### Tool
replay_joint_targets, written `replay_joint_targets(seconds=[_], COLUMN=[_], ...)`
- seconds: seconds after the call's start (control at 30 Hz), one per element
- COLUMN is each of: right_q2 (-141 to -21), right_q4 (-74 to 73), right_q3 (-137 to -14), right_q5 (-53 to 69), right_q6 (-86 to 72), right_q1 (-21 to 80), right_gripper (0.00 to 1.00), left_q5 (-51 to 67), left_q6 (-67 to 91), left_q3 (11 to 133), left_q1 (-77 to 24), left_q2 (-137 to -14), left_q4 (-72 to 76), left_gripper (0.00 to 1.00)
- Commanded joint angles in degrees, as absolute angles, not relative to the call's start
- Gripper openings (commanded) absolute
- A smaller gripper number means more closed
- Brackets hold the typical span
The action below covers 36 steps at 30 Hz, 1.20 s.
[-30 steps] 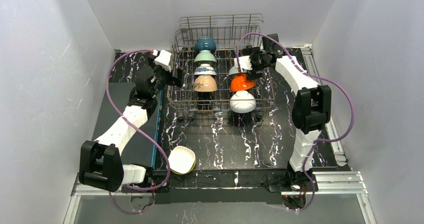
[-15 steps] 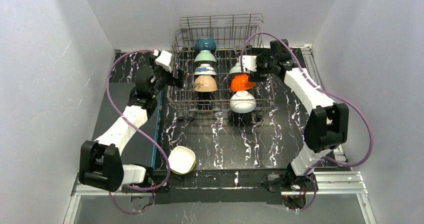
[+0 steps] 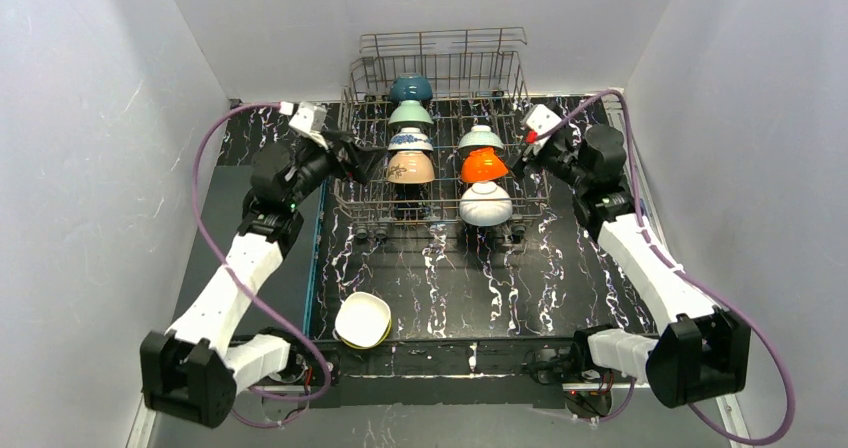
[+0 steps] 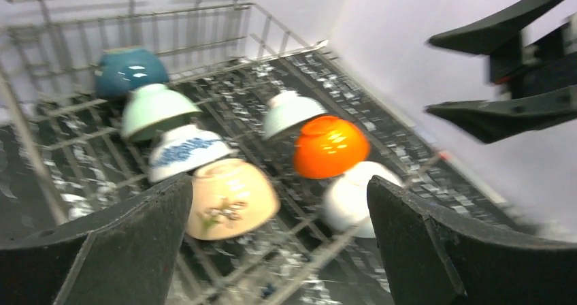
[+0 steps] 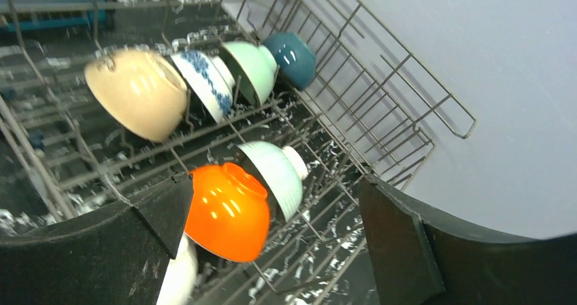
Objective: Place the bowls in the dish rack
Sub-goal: Turn the bowl upside down on the dish rack, then pick up the bowl from the center of the board.
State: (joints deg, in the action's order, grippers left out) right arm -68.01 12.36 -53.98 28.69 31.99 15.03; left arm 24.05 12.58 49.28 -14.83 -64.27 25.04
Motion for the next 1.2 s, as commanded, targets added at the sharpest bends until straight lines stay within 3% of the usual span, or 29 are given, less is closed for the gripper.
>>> replay_joint_targets(seconds=[0.0,0.13,0.27,0.4,0.57,0.67,0.83,1.17], right_q2=[-64.2,-64.8,-67.9,-71.8,-72.8,-72.9,-74.0,-76.6], right_q4=[27.3,28.1,15.9,9.0,13.4,14.8,14.3,14.0], right_q3=[-50.4,-51.7,-58.6,-64.0,-61.5,-60.1,-60.7,-61.5], right_q5=[24.0,8.0,-2.5,-0.6,2.0,1.6,3.5,7.1], right_q6=[10.5,-8.0,-21.4,-27.1,-33.4,-35.4,-36.4,-36.6], right_q1=[14.9,14.9,14.9,14.9,14.9,14.9,14.9,14.9], right_gripper=[0.99,0.99,0.99,0.99,0.99,0.99,0.99,0.99], left_q5=[30.7,33.4,32.8,34.1,28.5,23.7,17.4,8.2], left_q6=[33.0,36.1,38.3,40.2,41.6,42.0,42.1,42.0], left_q3=[47.8,50.0,49.6,47.6,46.0,46.1,47.3,50.2], left_q1=[-15.0,-15.3,-15.4,-16.2,-21.0,-27.3,-37.5,-48.3], left_q2=[-55.9,-52.6,-49.0,-45.5,-44.3,-47.1,-55.5,-69.3], left_q4=[12.7,-8.9,-25.5,-35.7,-46.8,-49.8,-50.8,-50.0], left_gripper=[0.98,0.98,0.98,0.98,0.98,0.97,0.84,0.65])
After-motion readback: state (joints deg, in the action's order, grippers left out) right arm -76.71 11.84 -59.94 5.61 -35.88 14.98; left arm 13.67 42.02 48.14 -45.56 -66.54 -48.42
